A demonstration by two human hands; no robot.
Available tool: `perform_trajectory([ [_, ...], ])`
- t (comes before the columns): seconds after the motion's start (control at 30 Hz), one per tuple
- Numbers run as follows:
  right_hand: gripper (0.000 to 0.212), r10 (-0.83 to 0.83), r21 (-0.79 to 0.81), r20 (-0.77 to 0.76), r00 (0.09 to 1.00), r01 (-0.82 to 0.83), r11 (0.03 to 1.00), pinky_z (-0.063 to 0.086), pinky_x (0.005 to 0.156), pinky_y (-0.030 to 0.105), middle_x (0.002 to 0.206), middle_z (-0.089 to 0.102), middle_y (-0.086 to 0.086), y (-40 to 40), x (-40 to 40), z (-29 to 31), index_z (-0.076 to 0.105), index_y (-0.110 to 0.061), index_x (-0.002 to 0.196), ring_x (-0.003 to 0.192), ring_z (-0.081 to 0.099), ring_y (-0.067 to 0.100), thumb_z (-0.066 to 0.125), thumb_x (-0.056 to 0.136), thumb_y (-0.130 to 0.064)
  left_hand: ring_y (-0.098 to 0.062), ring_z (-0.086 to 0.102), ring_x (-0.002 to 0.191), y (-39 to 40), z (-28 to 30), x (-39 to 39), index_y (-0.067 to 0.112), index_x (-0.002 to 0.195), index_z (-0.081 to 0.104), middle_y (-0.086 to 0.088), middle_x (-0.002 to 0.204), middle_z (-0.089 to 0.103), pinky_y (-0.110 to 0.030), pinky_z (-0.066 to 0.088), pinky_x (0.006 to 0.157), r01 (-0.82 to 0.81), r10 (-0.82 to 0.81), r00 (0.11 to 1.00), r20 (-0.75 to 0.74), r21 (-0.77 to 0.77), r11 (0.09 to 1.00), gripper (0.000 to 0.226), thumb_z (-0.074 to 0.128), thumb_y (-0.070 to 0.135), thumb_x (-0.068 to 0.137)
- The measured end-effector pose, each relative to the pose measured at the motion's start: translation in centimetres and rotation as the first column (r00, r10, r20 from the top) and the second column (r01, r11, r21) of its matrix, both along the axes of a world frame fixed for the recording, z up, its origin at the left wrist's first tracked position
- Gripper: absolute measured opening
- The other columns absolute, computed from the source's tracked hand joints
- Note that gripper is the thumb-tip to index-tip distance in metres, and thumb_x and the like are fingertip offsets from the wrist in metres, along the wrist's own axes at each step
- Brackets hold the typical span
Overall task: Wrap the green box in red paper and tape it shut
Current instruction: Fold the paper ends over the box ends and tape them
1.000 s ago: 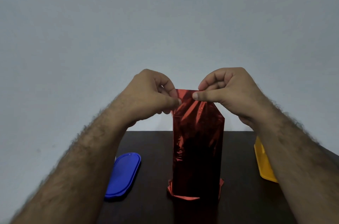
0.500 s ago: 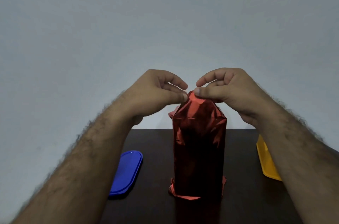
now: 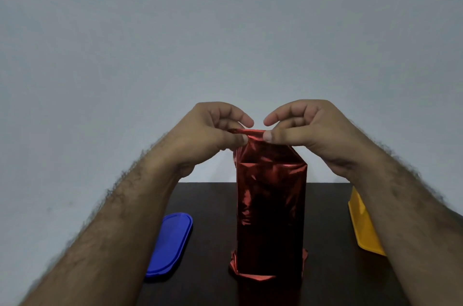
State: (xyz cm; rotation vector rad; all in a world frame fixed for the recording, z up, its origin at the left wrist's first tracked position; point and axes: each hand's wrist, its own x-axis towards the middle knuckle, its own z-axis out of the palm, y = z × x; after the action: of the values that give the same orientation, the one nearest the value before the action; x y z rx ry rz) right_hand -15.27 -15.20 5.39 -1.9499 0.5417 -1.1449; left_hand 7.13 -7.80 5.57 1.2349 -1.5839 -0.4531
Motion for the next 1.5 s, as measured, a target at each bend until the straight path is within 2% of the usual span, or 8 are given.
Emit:
perform_trajectory([
  [0.17, 0.028, 0.026, -0.026, 0.017, 1.000, -0.025, 0.999, 0.060, 0.080, 0.032, 0.084, 0.079, 0.013, 0.2, 0.2, -0.1, 0.080, -0.009, 0.103, 0.078, 0.076, 0.019, 0.088, 0.077, 0.001, -0.019, 0.073, 0.077, -0.5, -0.7, -0.9, 0.006, 0.105, 0.077, -0.020, 0.093, 0.078, -0.026, 0.059, 0.071, -0.005, 0.002, 0.999, -0.035, -0.083, 0.997, 0.023, 0.075, -0.011, 0.089],
  [0.27, 0.026, 0.035, -0.041, 0.052, 0.998, -0.033, 0.999, 0.059, 0.072, 0.024, 0.083, 0.079, 0.015, 0.1, 0.4, -0.3, 0.079, -0.006, 0.102, 0.077, 0.076, 0.019, 0.084, 0.080, 0.006, -0.018, 0.074, 0.074, -0.8, -1.3, -1.6, 0.009, 0.103, 0.078, -0.013, 0.093, 0.080, -0.034, 0.062, 0.079, -0.023, 0.019, 0.999, -0.030, -0.120, 0.992, 0.026, 0.077, -0.011, 0.086],
  [0.4, 0.025, -0.007, -0.066, 0.067, 0.998, 0.011, 0.998, 0.060, 0.072, 0.024, 0.082, 0.079, 0.014, -0.1, 0.4, -0.5, 0.079, -0.007, 0.101, 0.076, 0.076, 0.018, 0.085, 0.080, 0.006, -0.019, 0.077, 0.075, -0.8, -1.7, -2.5, 0.024, 0.113, 0.073, 0.002, 0.110, 0.073, -0.037, 0.062, 0.071, -0.090, 0.086, 0.996, -0.038, -0.137, 0.986, 0.044, 0.078, -0.007, 0.082],
  [0.53, 0.023, -0.027, -0.050, 0.103, 0.994, 0.033, 0.998, 0.056, 0.066, 0.020, 0.078, 0.078, 0.009, -0.2, 0.6, -0.6, 0.080, -0.007, 0.098, 0.072, 0.074, 0.014, 0.086, 0.079, 0.004, -0.016, 0.067, 0.063, -1.2, -1.7, -2.4, 0.019, 0.105, 0.071, -0.005, 0.093, 0.076, -0.031, 0.054, 0.059, -0.146, 0.142, 0.989, -0.041, -0.132, 0.980, 0.032, 0.076, -0.005, 0.085],
  [0.77, 0.022, -0.065, -0.028, 0.146, 0.987, 0.069, 0.997, 0.056, 0.065, 0.021, 0.078, 0.078, 0.010, -0.5, 0.9, -0.8, 0.079, -0.007, 0.094, 0.070, 0.074, 0.016, 0.089, 0.077, 0.002, -0.025, 0.068, 0.075, -1.0, -1.5, -2.4, 0.010, 0.106, 0.071, -0.021, 0.085, 0.077, -0.042, 0.056, 0.080, -0.031, 0.027, 0.996, -0.083, -0.052, 0.998, 0.008, 0.068, 0.009, 0.099],
  [0.93, 0.023, -0.086, -0.034, 0.148, 0.985, 0.092, 0.995, 0.056, 0.067, 0.022, 0.081, 0.077, 0.013, -0.9, 1.0, -1.0, 0.080, -0.008, 0.094, 0.074, 0.073, 0.016, 0.090, 0.076, 0.000, -0.024, 0.069, 0.074, -1.0, -1.5, -2.1, 0.010, 0.114, 0.067, -0.022, 0.089, 0.078, -0.034, 0.051, 0.073, 0.043, -0.044, 0.996, -0.079, -0.015, 0.999, 0.030, 0.079, -0.003, 0.089],
  [1.1, 0.031, -0.041, 0.037, 0.064, 0.997, 0.039, 0.999, 0.057, 0.071, 0.022, 0.098, 0.080, 0.013, -1.1, 0.7, -0.9, 0.078, -0.011, 0.107, 0.083, 0.076, 0.018, 0.090, 0.078, -0.006, -0.024, 0.068, 0.076, -1.1, -1.6, -2.2, 0.007, 0.116, 0.064, -0.017, 0.083, 0.074, -0.040, 0.051, 0.082, 0.087, -0.086, 0.990, -0.114, 0.006, 0.996, 0.032, 0.074, -0.009, 0.091],
  [1.5, 0.010, -0.143, 0.114, 0.120, 0.982, 0.129, 0.985, 0.053, 0.058, 0.022, 0.078, 0.077, 0.012, -1.7, 1.0, -1.1, 0.081, -0.005, 0.088, 0.066, 0.070, 0.015, 0.084, 0.081, 0.002, -0.020, 0.072, 0.077, -1.2, -1.7, -2.0, 0.017, 0.113, 0.066, -0.006, 0.100, 0.078, -0.038, 0.055, 0.080, -0.033, 0.032, 0.998, -0.058, -0.008, 0.999, 0.043, 0.091, 0.005, 0.080],
])
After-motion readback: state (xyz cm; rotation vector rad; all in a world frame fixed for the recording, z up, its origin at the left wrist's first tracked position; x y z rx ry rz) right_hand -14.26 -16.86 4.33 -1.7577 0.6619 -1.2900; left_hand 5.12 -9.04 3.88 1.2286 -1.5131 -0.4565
